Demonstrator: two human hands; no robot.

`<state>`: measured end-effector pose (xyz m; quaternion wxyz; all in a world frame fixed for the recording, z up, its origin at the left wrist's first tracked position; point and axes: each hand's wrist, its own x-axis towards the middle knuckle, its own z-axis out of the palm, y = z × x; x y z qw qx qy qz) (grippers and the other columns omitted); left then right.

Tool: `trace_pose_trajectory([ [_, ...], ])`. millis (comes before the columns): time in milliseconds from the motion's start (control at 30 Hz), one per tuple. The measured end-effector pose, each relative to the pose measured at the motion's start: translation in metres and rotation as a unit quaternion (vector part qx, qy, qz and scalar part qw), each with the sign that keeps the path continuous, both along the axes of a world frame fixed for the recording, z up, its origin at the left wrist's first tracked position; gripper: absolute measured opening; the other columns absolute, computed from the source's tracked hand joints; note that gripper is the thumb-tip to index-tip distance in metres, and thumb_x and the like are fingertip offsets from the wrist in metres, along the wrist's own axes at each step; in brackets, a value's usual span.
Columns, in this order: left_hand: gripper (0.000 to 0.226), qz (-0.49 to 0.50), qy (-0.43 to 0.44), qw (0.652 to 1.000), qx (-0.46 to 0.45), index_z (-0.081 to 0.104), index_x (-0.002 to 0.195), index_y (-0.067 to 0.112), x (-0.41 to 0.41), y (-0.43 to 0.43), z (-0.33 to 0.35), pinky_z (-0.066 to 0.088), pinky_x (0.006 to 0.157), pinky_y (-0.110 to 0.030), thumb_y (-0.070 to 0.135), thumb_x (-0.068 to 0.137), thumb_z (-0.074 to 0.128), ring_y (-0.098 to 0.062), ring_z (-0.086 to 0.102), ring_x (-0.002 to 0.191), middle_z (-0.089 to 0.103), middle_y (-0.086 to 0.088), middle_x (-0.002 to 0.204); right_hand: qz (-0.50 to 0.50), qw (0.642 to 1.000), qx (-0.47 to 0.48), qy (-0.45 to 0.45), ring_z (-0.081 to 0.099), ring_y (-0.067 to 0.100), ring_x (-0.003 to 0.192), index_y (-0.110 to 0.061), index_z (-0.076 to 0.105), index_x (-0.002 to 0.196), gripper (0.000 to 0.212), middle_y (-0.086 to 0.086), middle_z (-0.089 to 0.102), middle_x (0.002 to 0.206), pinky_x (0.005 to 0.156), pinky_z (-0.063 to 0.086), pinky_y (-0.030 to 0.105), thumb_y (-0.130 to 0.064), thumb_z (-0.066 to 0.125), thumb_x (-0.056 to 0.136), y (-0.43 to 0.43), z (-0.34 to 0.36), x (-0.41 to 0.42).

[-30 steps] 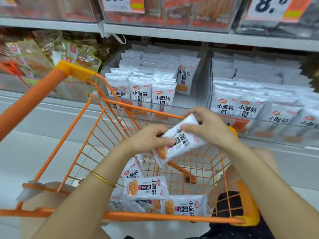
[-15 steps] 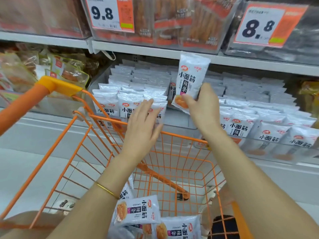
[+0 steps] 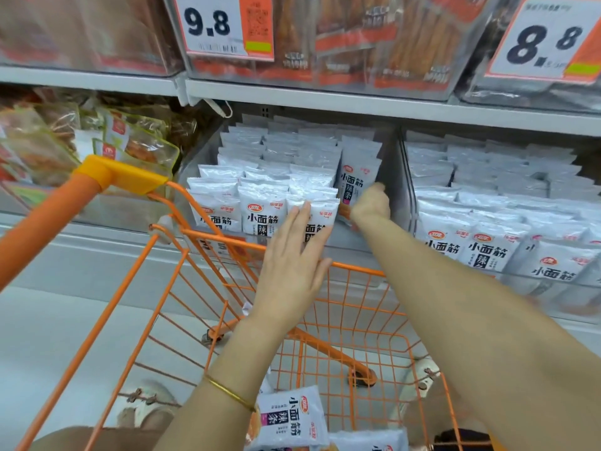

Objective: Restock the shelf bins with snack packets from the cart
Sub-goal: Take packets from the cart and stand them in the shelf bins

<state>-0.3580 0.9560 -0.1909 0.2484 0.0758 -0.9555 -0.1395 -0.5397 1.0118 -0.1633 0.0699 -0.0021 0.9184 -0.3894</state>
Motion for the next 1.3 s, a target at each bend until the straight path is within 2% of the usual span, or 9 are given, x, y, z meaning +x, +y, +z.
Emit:
trace_pose_trajectory([
  [333,0.047,0.005,0.0,1.0,-0.013,0.044,0.134,0.018,0.003,-0.008,-0.002,0.019,0.112,-0.042,0.037,0.092,0.035,-0.026,0.011,0.144,0.02,-0.013,0.154,-0.002,0.999,-0.005,-0.033,0.047,0.036,0.124,0.004,0.035,0.129,0.045,0.022,0.047,0.134,0.101,0.043,0.04,-0.005,0.053,0.089,-0.018,-0.01,-0.018],
  [533,0.049,0.001,0.007,1.0,0.007,0.046,0.133,0.016,0.004,-0.01,-0.003,0.02,0.112,-0.042,0.038,0.091,0.036,-0.026,0.014,0.143,0.023,-0.013,0.153,0.074,0.996,0.021,-0.048,0.052,0.024,0.102,0.003,0.041,0.127,0.042,0.02,0.051,0.123,0.072,0.043,0.031,-0.006,0.054,0.089,-0.006,0.015,0.003],
  [633,0.045,-0.02,0.02,0.999,0.038,0.048,0.133,0.014,0.008,-0.011,0.003,0.016,0.113,-0.036,0.032,0.093,0.042,-0.026,0.017,0.141,0.025,-0.014,0.152,0.151,0.981,0.105,0.057,0.056,0.032,0.105,0.005,0.043,0.121,0.03,0.021,0.056,0.116,0.071,0.042,0.029,0.0,0.048,0.092,0.023,0.051,0.049],
  [767,0.037,0.036,0.027,0.996,0.076,0.055,0.124,0.011,0.017,-0.021,0.026,0.031,0.106,-0.038,0.024,0.09,0.048,-0.029,0.041,0.124,0.047,-0.013,0.134,0.34,0.928,0.097,0.114,0.061,0.027,0.099,-0.009,0.062,0.106,0.019,0.011,0.065,0.104,0.085,0.05,0.036,-0.008,0.051,0.091,0.058,0.057,0.128],
  [867,0.037,0.022,-0.003,0.999,0.023,0.06,0.114,0.009,0.032,-0.02,0.033,0.047,0.085,-0.045,0.024,0.086,0.041,-0.031,0.054,0.106,0.058,-0.011,0.113,0.521,0.824,0.221,0.034,0.06,0.028,0.101,-0.005,0.066,0.104,0.021,0.014,0.066,0.105,0.08,0.046,0.031,-0.017,0.053,0.091,0.046,0.006,0.161],
  [1000,0.032,0.016,-0.028,0.999,0.029,0.062,0.108,0.009,0.063,-0.017,0.017,0.049,0.077,-0.04,0.024,0.091,0.039,-0.027,0.057,0.095,0.06,-0.006,0.101,0.592,0.739,0.305,-0.102,0.051,0.03,0.117,-0.004,0.044,0.134,0.057,0.014,0.051,0.133,0.095,0.045,0.036,-0.038,0.058,0.09,0.041,-0.08,0.191],
  [1067,0.025,0.023,-0.051,0.996,0.072,0.061,0.111,0.012,0.069,-0.019,0.014,0.045,0.08,-0.034,0.02,0.095,0.045,-0.022,0.055,0.095,0.06,-0.004,0.102,0.61,0.704,0.348,-0.102,0.052,0.03,0.115,-0.005,0.043,0.131,0.058,0.014,0.052,0.132,0.092,0.046,0.037,-0.041,0.059,0.089,0.05,-0.104,0.197],
  [1200,0.018,-0.014,-0.171,0.973,0.157,0.064,0.105,0.013,0.072,-0.017,0.009,0.045,0.078,-0.031,0.021,0.095,0.052,-0.018,0.055,0.092,0.062,-0.002,0.099,0.617,0.738,0.262,-0.072,0.044,0.021,0.078,-0.011,0.047,0.087,0.023,0.01,0.054,0.083,0.055,0.029,0.029,-0.024,0.065,0.086,0.055,-0.086,0.188],
  [1300,0.019,-0.068,-0.285,0.915,0.278,0.066,0.102,0.014,0.073,-0.016,0.009,0.045,0.079,-0.024,0.027,0.091,0.058,-0.013,0.058,0.089,0.064,0.0,0.096,0.607,0.765,0.211,-0.034,0.045,0.018,0.074,-0.014,0.052,0.073,0.019,-0.001,0.045,0.067,0.052,0.029,0.027,-0.019,0.068,0.082,0.057,-0.033,0.167],
])
